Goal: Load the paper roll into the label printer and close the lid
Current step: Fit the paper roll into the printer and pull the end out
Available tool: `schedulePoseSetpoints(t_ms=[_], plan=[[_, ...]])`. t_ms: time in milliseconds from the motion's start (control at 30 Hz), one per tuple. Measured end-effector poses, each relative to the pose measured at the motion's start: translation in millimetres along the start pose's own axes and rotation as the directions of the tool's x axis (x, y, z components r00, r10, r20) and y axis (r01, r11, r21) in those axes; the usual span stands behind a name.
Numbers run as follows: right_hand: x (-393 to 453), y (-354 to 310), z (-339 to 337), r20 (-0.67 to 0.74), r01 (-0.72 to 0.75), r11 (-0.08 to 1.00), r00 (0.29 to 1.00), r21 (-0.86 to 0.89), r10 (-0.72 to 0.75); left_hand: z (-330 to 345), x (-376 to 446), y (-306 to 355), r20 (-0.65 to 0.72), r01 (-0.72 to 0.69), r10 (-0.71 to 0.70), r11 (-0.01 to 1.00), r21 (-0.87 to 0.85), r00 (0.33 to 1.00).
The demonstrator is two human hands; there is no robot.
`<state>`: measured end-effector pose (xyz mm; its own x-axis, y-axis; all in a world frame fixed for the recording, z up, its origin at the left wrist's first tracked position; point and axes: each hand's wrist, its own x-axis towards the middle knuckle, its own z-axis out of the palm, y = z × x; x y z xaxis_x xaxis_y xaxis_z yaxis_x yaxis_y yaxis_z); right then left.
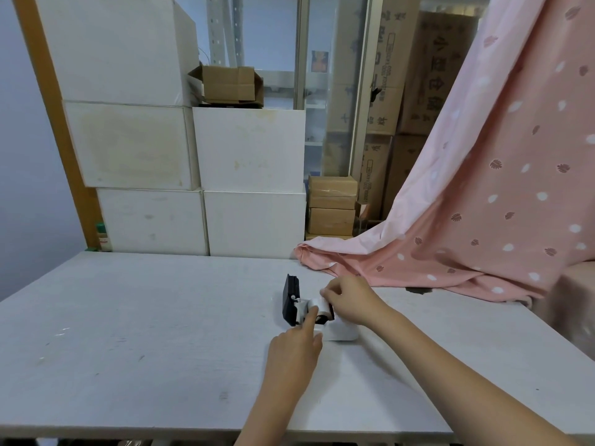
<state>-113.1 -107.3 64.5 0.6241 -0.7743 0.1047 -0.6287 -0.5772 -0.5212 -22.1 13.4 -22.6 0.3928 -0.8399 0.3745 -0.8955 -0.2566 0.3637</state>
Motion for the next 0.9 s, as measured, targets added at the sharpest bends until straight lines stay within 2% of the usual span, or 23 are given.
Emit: schedulePoseSetpoints(t_ms=[100, 233, 400, 900], plan=[[9, -12, 5, -0.056, -0.094, 0.994, 0.994, -0.055, 0.09, 0, 0, 0, -0.017, -0.013, 0.013, 1.0, -0.019, 1.0], [19, -34, 10, 0.0, -0.165, 0.969, 0.986, -0.184, 0.168, -2, 0, 0, -0.027, -0.022, 0.021, 0.999, -0.027, 0.999], [25, -53, 13, 0.019, -0.264, 0.931, 0.961, -0.251, 0.278, 2, 1, -1, -0.033, -0.018, 0.017, 1.0, -0.019, 0.999], [13, -71, 15, -0.084, -0.257, 0.933, 0.966, -0.252, 0.244, 2, 0, -6, -0.035, -0.044, 0.043, 0.998, -0.035, 0.998]])
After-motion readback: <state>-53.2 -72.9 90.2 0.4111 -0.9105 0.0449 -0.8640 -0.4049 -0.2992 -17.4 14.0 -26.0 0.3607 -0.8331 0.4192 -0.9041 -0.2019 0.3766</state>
